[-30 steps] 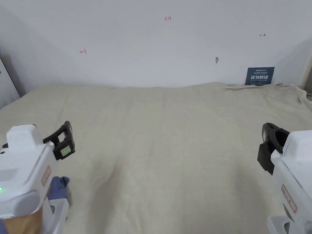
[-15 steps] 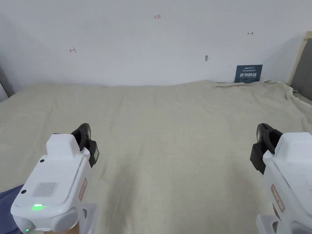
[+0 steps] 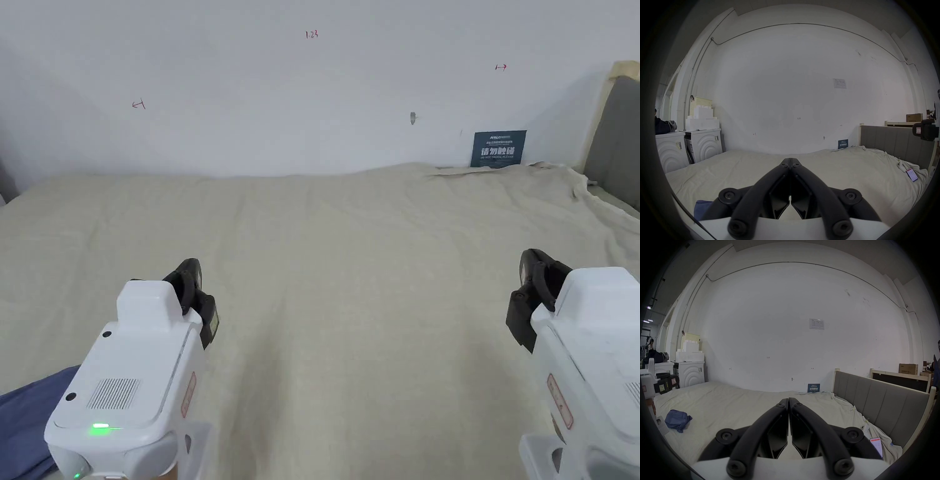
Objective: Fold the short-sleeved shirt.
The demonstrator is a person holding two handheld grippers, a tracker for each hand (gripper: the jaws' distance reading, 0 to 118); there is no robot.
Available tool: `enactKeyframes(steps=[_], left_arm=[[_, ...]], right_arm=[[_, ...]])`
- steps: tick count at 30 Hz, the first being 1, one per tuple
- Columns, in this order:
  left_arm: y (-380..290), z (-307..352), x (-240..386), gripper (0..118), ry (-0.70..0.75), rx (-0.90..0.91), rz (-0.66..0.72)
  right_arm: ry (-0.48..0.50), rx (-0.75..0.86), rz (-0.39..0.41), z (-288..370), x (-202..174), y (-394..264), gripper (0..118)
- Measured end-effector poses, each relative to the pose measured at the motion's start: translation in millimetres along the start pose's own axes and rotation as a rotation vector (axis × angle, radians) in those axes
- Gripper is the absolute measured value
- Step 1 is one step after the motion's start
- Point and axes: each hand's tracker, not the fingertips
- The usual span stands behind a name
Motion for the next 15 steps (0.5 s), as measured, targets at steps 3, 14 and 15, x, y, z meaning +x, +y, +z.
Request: enactKeyframes(steps=[3, 14, 15], left_arm=[[0.2, 0.0, 0.9, 0, -0.005, 0.003, 0.002], [0.0, -3.0, 3.5, 0, -0.009, -0.003, 0.005], [-0.1, -3.3, 3.4, 0, -0.007, -0.004, 0.005]], right_arm=[[0.000, 0.000, 0.003, -1.0, 2.3, -1.6, 0], [0.000, 0.000, 0.011, -1.2, 0.6, -1.4, 0], [0.001, 0.000, 0.011, -1.6, 1.0, -1.7, 0]])
